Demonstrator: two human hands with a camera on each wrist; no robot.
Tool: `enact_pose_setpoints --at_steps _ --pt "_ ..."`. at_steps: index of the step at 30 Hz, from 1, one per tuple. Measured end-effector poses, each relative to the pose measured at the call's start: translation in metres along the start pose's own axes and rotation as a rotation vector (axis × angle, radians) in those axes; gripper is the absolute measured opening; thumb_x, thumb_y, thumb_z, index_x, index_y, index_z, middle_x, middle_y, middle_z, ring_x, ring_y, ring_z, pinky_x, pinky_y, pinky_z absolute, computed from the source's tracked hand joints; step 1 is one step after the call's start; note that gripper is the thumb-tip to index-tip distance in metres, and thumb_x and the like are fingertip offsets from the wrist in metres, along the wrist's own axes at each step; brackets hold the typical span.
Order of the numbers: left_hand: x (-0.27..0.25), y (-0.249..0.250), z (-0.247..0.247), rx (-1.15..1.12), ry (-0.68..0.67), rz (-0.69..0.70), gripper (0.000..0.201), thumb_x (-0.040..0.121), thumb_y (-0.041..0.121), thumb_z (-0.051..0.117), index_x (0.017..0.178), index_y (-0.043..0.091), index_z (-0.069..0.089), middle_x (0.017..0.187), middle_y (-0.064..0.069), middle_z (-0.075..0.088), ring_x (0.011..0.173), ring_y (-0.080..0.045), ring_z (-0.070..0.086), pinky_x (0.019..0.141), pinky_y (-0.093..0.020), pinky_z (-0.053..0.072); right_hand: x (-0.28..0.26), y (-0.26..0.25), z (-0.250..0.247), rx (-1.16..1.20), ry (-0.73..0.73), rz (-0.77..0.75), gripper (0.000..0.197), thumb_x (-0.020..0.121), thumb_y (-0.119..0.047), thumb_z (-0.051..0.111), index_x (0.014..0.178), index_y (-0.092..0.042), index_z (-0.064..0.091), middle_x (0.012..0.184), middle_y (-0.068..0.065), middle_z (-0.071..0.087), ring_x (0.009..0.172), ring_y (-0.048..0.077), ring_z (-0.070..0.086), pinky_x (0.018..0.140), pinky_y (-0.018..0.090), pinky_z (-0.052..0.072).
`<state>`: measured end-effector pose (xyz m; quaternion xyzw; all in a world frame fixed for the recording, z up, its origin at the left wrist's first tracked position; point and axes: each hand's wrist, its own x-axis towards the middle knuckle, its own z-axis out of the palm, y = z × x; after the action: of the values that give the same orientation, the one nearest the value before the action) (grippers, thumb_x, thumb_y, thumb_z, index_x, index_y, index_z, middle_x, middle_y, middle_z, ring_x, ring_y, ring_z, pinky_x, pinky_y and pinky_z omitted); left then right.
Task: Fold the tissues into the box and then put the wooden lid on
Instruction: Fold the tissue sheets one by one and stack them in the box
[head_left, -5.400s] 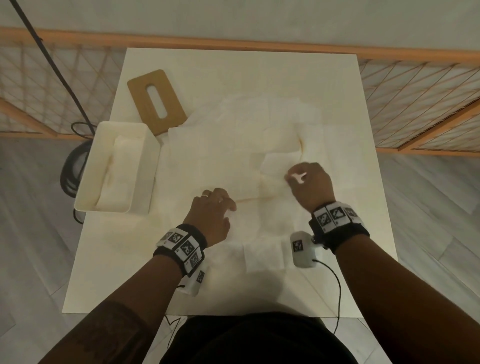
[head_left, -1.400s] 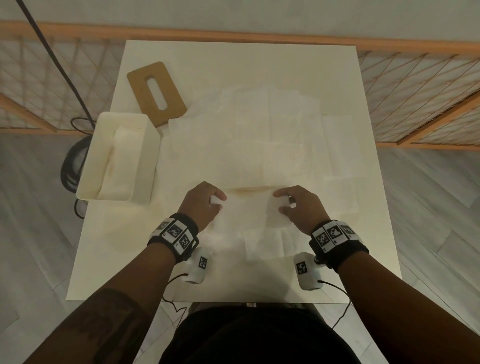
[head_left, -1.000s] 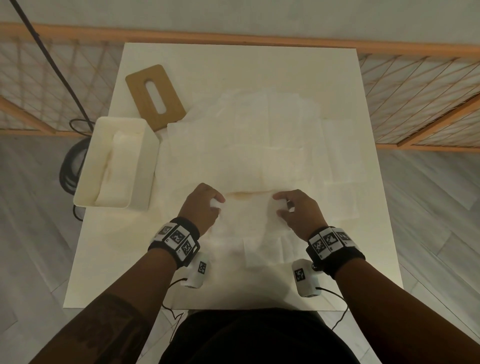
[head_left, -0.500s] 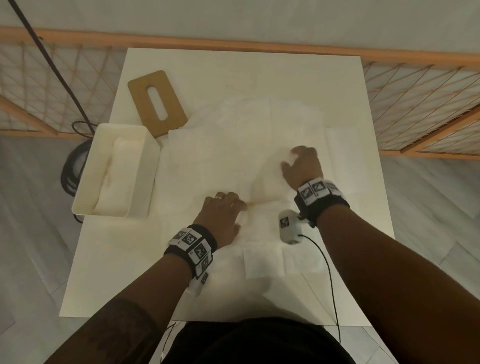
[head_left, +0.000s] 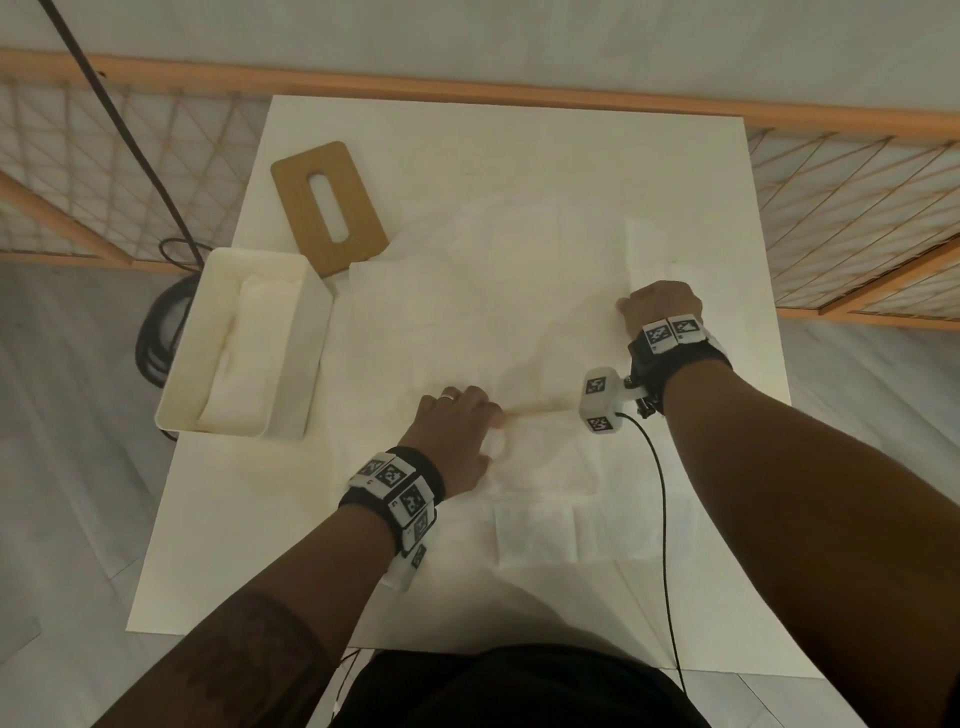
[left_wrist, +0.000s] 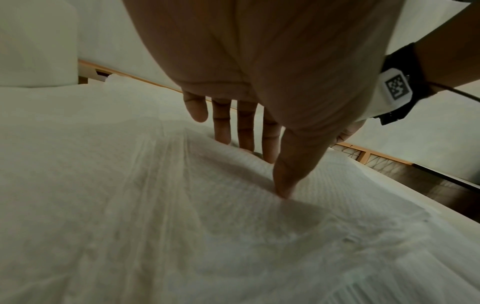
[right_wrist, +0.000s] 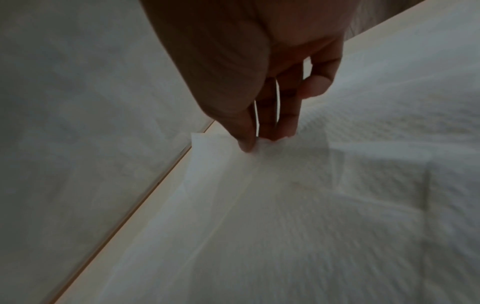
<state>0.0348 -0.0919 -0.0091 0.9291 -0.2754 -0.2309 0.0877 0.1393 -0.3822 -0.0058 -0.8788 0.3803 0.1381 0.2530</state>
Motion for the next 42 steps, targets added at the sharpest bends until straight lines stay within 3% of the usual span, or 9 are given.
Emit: enact_pose_setpoints --at_steps 7,13,17,21,24,29,34,38,42 --pt "0.002 -0.002 -0.002 -0.016 -0.024 0.005 0.046 0.087 0.035 0.067 0.131 0.031 0.052 0.136 0.007 0.045 0.127 -0.022 0.044 0.106 -0.041 0.033 -0.011 0.016 -0.010 0.104 0.128 -0.035 0.018 0.095 -0.035 0.057 0.095 -0.024 0.071 0.101 0.005 0.071 0.081 0.027 0.056 0.077 0.033 0.048" --pt "0.001 -0.005 -0.001 -0.034 -0.030 0.014 0.044 0.090 0.041 0.065 0.131 0.031 0.052 0.137 0.007 0.044 0.129 -0.022 0.043 0.107 -0.041 0.033 -0.025 0.016 -0.027 0.318 0.245 -0.189 0.024 0.097 -0.028 0.055 0.109 -0.011 0.067 0.099 0.000 0.063 0.085 0.018 0.052 0.072 0.024 0.036" --pt "0.003 -0.012 -0.005 -0.252 -0.002 -0.043 0.041 0.092 0.059 0.057 0.122 0.031 0.060 0.132 0.008 0.048 0.126 -0.020 0.045 0.107 -0.043 0.035 -0.051 0.010 -0.042 0.845 -0.103 -0.359 0.017 0.082 -0.026 0.051 0.085 -0.012 0.059 0.082 -0.003 0.057 0.079 0.016 0.052 0.072 0.029 0.045" --pt "0.009 -0.018 -0.030 -0.775 0.124 -0.184 0.063 0.073 0.086 0.042 0.110 0.039 0.062 0.127 0.010 0.058 0.123 -0.016 0.054 0.109 -0.042 0.041 -0.072 0.006 -0.058 1.247 -0.549 -0.313 0.040 0.071 -0.020 0.050 0.106 -0.004 0.062 0.095 0.006 0.061 0.089 0.021 0.057 0.072 0.030 0.050" --pt "0.015 -0.020 -0.058 -1.181 0.185 -0.310 0.094 0.068 0.093 0.039 0.134 0.028 0.055 0.142 0.005 0.055 0.131 -0.016 0.050 0.116 -0.047 0.036 -0.087 0.002 -0.068 1.361 -0.794 -0.263 0.068 0.051 -0.023 0.071 0.113 0.002 0.060 0.099 0.012 0.065 0.090 0.027 0.061 0.077 0.033 0.050" --pt "0.016 -0.022 -0.078 -1.527 0.010 -0.127 0.137 0.046 0.098 0.062 0.156 0.025 0.029 0.161 0.007 0.035 0.144 -0.008 0.031 0.120 -0.037 0.024 -0.118 -0.011 -0.081 1.372 -0.920 -0.255 0.040 0.066 -0.023 0.036 0.073 -0.005 0.071 0.075 0.006 0.062 0.068 0.024 0.059 0.070 0.030 0.046" --pt "0.017 -0.007 -0.075 -1.639 0.177 -0.098 0.069 0.054 0.052 0.095 0.111 0.021 0.071 0.118 0.000 0.073 0.118 -0.020 0.065 0.108 -0.044 0.046 -0.118 -0.008 -0.072 1.359 -0.902 -0.132 0.035 0.072 -0.022 0.040 0.072 -0.007 0.071 0.081 0.007 0.066 0.073 0.027 0.063 0.076 0.034 0.048" --pt "0.010 -0.008 -0.073 -1.722 0.348 -0.171 0.029 0.082 0.018 0.082 0.109 0.012 0.073 0.116 -0.010 0.075 0.112 -0.027 0.070 0.100 -0.042 0.052 -0.106 0.011 -0.052 1.331 -0.937 -0.037 0.080 0.090 -0.069 0.048 0.135 -0.005 0.063 0.136 0.015 0.061 0.121 0.037 0.058 0.101 0.048 0.045" --pt "0.008 -0.007 -0.068 -1.804 0.464 -0.258 0.018 0.090 0.008 0.071 0.108 0.012 0.071 0.109 -0.006 0.077 0.104 -0.021 0.072 0.091 -0.036 0.055 -0.116 0.028 -0.025 1.176 -0.936 -0.002 0.092 0.080 -0.086 0.039 0.124 -0.009 0.063 0.110 0.008 0.072 0.093 0.025 0.071 0.076 0.036 0.059"
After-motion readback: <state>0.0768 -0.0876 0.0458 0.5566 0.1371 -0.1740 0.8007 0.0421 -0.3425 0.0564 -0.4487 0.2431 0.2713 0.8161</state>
